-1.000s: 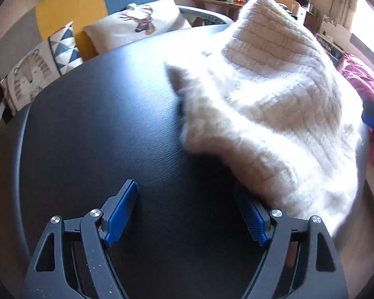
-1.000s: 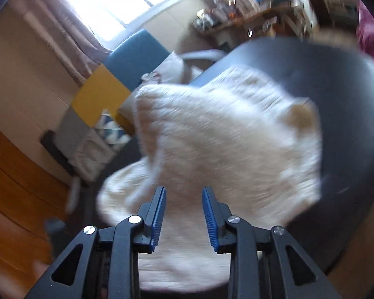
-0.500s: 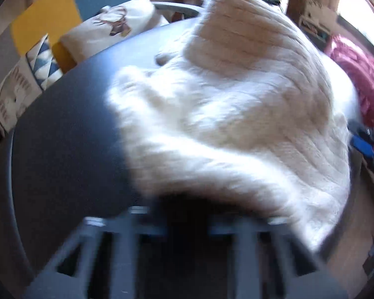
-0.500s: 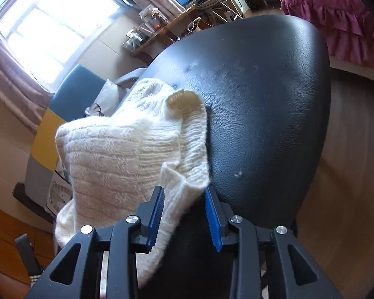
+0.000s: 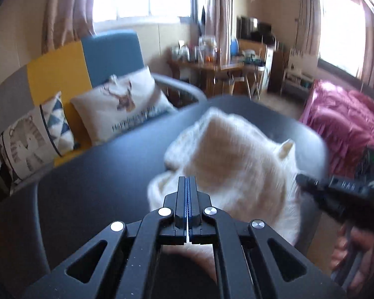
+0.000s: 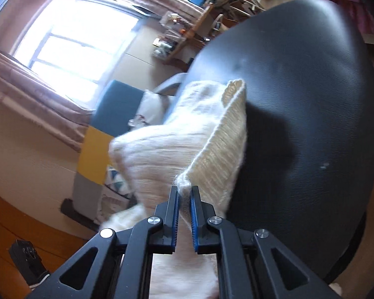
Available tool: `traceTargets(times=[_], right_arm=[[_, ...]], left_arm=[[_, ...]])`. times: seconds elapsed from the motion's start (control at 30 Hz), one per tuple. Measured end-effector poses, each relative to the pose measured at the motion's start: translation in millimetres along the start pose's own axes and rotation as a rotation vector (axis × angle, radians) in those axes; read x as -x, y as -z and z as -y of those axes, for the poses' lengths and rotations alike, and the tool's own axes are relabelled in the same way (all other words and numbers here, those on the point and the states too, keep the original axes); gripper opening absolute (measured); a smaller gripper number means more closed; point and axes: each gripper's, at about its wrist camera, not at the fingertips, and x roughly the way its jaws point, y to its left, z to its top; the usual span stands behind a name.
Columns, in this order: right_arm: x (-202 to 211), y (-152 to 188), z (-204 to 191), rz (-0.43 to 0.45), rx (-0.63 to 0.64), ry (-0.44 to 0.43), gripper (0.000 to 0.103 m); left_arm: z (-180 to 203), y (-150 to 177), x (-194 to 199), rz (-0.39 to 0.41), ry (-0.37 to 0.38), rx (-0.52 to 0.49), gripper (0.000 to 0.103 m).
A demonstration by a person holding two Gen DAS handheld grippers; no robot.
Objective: Fold clothes
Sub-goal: 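Lift the sweater with the right tool and drag it across the table, then grasp the sweater hem with the left tool while the right tool holds another edge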
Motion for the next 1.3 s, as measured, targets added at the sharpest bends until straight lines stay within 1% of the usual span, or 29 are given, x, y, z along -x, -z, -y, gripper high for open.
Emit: traceTargets(times=[0.03, 0.07, 0.13, 0.17, 0.2, 0.23, 0.27, 0.3, 0.33, 0.37, 0.43, 0.47, 0.5, 0.53, 0.6, 0.63, 0.7, 0.77, 0.83, 0.9, 0.97, 1.03, 1.1, 1.2, 1.23, 1.27, 1.3], right_arm=[[2.6, -0.9, -8.4, 0.009, 0.010, -0.012, 0.007], [4.6, -2.0, -15.7, 0.016, 0.029, -0.016, 0.007], [7.1, -3.6, -27.2, 0.025, 0.073, -0.016, 0.007], [7.7, -3.4, -31.7, 0.029, 0.094, -0.001, 0.007], [8.0, -2.3, -32.3, 0.028, 0.098, -0.001, 0.007], [8.1, -0.6, -30.2, 0.023, 0.088, -0.012, 0.007], [8.1, 1.1, -28.2, 0.019, 0.079, -0.024, 0.007], [6.5, 2.9, -26.8, 0.007, 0.067, -0.037, 0.007], [4.6, 5.7, -26.2, -0.007, 0.058, -0.048, 0.007], [3.2, 8.4, -26.5, -0.018, 0.055, -0.058, 0.005], [0.4, 12.3, -34.5, -0.034, 0.070, -0.079, 0.004], [-1.1, 13.7, -40.6, -0.037, 0.091, -0.076, 0.004], [-2.7, 14.8, -46.7, -0.039, 0.114, -0.066, 0.004], [-4.3, 15.8, -51.3, -0.043, 0.132, -0.056, 0.004], [-5.0, 16.1, -51.9, -0.045, 0.120, -0.056, 0.008], [-4.1, 15.5, -48.2, -0.050, 0.097, -0.042, 0.008], [2.0, 12.8, -35.1, -0.063, 0.063, 0.024, 0.029], [12.1, 10.8, -18.0, -0.072, 0.049, 0.117, 0.029], [21.3, 10.3, 0.6, -0.095, 0.039, 0.208, 0.029], [32.2, 11.4, 21.3, -0.111, 0.002, 0.265, 0.029], [37.5, 14.5, 40.3, -0.135, -0.032, 0.304, 0.029], [37.5, 18.8, 53.1, -0.159, -0.058, 0.311, 0.029], [32.5, 23.1, 60.0, -0.181, -0.083, 0.294, 0.029], [27.6, 27.0, 59.5, -0.167, -0.098, 0.255, 0.030], [23.8, 27.6, 60.1, -0.168, -0.115, 0.233, 0.030], [18.6, 28.9, 60.7, -0.177, -0.136, 0.203, 0.030], [12.9, 30.7, 61.6, -0.189, -0.154, 0.176, 0.030]], left_arm=[[-8.8, -8.4, 0.0, 0.012, 0.009, -0.003, 0.000], [-8.8, -11.5, 3.2, 0.016, 0.020, -0.010, 0.000], [8.1, 3.1, 17.4, -0.001, 0.028, -0.022, 0.000], [7.9, 11.3, 11.6, -0.021, 0.029, -0.023, 0.002], [5.5, 20.5, -2.5, -0.048, 0.055, -0.022, 0.009], [6.8, 34.6, -14.7, -0.081, 0.095, -0.017, 0.016], [10.5, 50.2, -25.2, -0.117, 0.131, -0.016, 0.018], [18.7, 67.7, -33.2, -0.162, 0.163, -0.026, 0.023], [27.7, 82.0, -40.3, -0.203, 0.188, -0.049, 0.025], [35.5, 92.4, -47.2, -0.230, 0.207, -0.077, 0.025], [52.6, 109.1, -51.3, -0.249, 0.233, -0.152, 0.025], [61.6, 116.8, -51.4, -0.243, 0.231, -0.198, 0.027], [69.7, 122.9, -50.3, -0.224, 0.208, -0.249, 0.037], [76.2, 126.9, -48.2, -0.203, 0.179, -0.301, 0.051], [86.8, 133.8, -40.4, -0.138, 0.101, -0.412, 0.064], [90.4, 138.0, -38.1, -0.109, 0.076, -0.461, 0.066], [95.4, 145.3, -39.6, -0.086, 0.047, -0.540, 0.069], [100.3, 150.0, -47.3, -0.083, -0.002, -0.605, 0.069], [106.4, 153.6, -50.4, -0.062, -0.051, -0.671, 0.069], [111.6, 156.3, -52.2, -0.020, -0.093, -0.741, 0.069], [116.6, 159.1, -54.4, 0.017, -0.132, -0.809, 0.069], [120.2, 161.5, -56.7, 0.039, -0.157, -0.859, 0.069], [119.9, 160.3, -57.3, 0.046, -0.154, -0.868, 0.069], [118.2, 155.7, -61.3, 0.032, -0.147, -0.860, 0.068], [117.8, 154.9, -63.9, 0.014, -0.143, -0.859, 0.055], [117.5, 155.0, -68.9, -0.016, -0.132, -0.861, 0.039], [117.4, 155.8, -73.6, -0.042, -0.137, -0.866, 0.017]])
